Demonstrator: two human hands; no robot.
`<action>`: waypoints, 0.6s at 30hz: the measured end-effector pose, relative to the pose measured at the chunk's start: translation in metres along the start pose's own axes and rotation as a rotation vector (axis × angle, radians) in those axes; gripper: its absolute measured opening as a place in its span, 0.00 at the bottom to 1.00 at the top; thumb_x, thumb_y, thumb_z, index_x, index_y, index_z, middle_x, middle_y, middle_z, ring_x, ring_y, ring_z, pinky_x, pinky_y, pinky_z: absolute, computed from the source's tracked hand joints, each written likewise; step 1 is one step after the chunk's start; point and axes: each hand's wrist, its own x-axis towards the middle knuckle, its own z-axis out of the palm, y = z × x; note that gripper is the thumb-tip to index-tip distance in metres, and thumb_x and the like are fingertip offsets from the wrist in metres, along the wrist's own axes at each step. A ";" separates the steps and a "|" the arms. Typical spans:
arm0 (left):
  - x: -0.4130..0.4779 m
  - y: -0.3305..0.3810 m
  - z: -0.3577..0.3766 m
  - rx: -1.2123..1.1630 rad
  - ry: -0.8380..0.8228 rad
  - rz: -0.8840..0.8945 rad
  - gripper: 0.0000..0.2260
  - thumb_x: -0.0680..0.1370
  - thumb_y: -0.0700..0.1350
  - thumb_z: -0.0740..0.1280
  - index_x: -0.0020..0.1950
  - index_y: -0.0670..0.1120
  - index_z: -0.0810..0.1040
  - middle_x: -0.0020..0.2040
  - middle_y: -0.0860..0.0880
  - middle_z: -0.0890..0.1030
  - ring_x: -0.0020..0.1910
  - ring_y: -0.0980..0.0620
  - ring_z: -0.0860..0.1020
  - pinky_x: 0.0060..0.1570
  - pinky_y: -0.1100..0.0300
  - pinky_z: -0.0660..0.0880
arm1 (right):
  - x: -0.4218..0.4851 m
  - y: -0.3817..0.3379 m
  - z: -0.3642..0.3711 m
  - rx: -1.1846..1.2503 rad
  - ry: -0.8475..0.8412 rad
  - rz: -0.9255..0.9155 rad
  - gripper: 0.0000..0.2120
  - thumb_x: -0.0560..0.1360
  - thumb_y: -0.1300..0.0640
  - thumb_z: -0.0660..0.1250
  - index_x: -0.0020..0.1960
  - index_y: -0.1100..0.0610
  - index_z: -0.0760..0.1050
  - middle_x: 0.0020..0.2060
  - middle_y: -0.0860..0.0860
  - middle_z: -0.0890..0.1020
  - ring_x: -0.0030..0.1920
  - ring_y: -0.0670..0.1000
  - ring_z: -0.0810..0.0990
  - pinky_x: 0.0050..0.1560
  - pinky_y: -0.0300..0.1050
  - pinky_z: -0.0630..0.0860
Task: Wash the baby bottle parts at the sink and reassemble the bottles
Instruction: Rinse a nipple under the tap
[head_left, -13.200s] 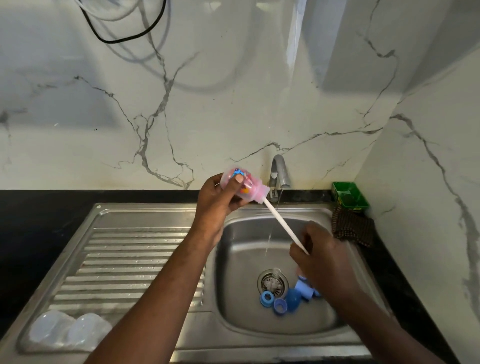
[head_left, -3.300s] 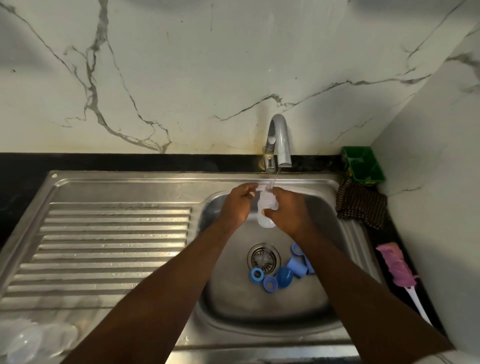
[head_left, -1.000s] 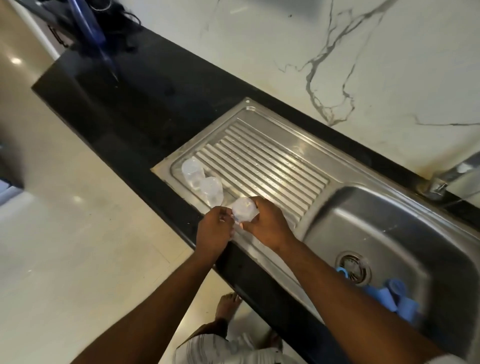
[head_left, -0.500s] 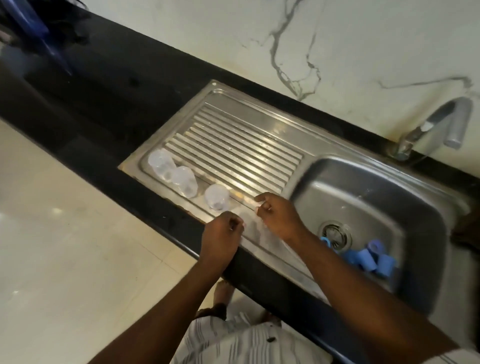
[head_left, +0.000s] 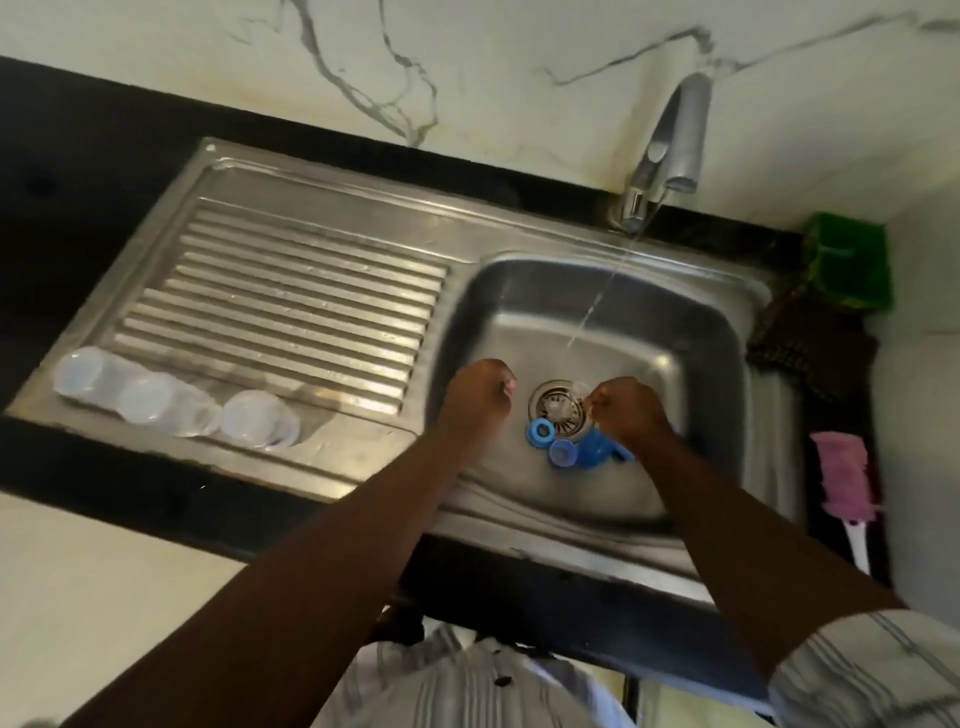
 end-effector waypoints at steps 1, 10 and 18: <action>0.010 0.004 0.005 0.076 -0.011 0.009 0.09 0.75 0.37 0.66 0.50 0.46 0.84 0.49 0.47 0.85 0.52 0.47 0.83 0.55 0.56 0.79 | 0.006 -0.001 0.003 -0.028 -0.036 0.005 0.07 0.74 0.55 0.68 0.47 0.53 0.85 0.48 0.51 0.85 0.49 0.55 0.83 0.45 0.41 0.74; 0.061 -0.001 0.040 0.298 -0.234 -0.168 0.08 0.79 0.41 0.64 0.55 0.41 0.80 0.52 0.41 0.83 0.49 0.41 0.84 0.52 0.49 0.82 | 0.051 -0.008 0.045 -0.364 -0.133 -0.221 0.11 0.75 0.58 0.67 0.57 0.55 0.77 0.56 0.56 0.80 0.56 0.60 0.80 0.49 0.49 0.76; 0.062 -0.009 0.043 0.216 -0.299 -0.207 0.07 0.80 0.41 0.66 0.55 0.39 0.79 0.49 0.41 0.83 0.46 0.42 0.84 0.48 0.47 0.83 | 0.071 -0.014 0.065 -0.443 -0.090 -0.287 0.08 0.76 0.59 0.64 0.54 0.57 0.76 0.52 0.56 0.79 0.51 0.60 0.81 0.42 0.48 0.72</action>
